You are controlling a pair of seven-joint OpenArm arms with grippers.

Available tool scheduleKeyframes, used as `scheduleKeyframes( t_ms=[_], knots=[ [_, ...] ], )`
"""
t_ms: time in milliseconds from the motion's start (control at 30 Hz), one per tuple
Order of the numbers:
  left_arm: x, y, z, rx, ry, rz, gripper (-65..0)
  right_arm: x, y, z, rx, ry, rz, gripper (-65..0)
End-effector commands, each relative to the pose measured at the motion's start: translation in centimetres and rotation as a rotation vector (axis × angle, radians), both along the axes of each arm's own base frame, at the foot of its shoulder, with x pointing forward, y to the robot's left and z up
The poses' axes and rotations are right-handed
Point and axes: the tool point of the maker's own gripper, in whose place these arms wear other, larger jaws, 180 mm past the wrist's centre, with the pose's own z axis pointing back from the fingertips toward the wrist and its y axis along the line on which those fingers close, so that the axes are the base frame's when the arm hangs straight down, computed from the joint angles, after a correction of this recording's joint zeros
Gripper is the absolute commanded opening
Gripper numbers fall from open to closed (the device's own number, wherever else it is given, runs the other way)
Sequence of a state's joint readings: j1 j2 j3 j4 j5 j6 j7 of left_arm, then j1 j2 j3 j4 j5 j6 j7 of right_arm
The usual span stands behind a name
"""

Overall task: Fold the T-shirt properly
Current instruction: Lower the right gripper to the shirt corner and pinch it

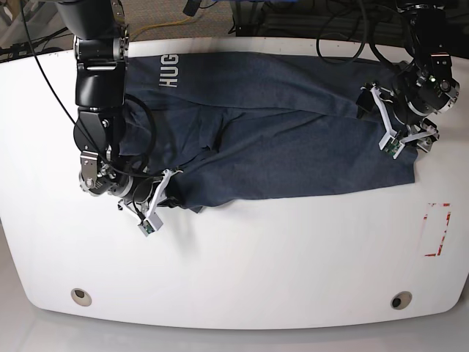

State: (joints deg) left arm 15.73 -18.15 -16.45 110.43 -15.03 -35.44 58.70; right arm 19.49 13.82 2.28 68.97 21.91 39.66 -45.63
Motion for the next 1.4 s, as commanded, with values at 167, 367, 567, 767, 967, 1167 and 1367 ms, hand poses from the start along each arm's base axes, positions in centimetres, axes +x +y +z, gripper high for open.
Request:
scheduleKeyframes(
  t_ms=[167, 367, 567, 767, 967, 1167, 1367],
  knots=[
    [0.7, 0.2, 0.9, 0.005, -0.036, -0.007, -3.9, -1.9, 0.8, 4.6, -0.093, -0.128, 0.080, -65.0],
    [0.6, 0.2, 0.9, 0.007, -0.034, -0.006, -3.9, -6.1, 1.9, 4.0, -0.126, -0.121, 0.127, -65.0],
    [0.6, 0.2, 0.9, 0.007, -0.034, -0.006, -3.9, -7.7, 2.1, 2.6, -0.120, -0.079, 0.130, -65.0],
    [0.7, 0.2, 0.9, 0.007, -0.036, -0.006, -3.9, -5.3, 1.3, 4.9, -0.131, -0.144, 0.105, -34.1],
    [0.7, 0.2, 0.9, 0.006, -0.034, -0.007, -3.9, -0.7, -0.9, 6.2, -0.092, -0.149, 0.018, -14.1],
    [0.7, 0.2, 0.9, 0.006, -0.034, -0.007, -3.9, 3.9, -1.9, 5.0, 0.005, -0.075, -0.048, -14.7],
    [0.7, 0.2, 0.9, 0.006, -0.034, -0.007, -3.9, 6.6, -1.7, 2.8, 0.126, -0.027, -0.111, -22.4]
  ],
)
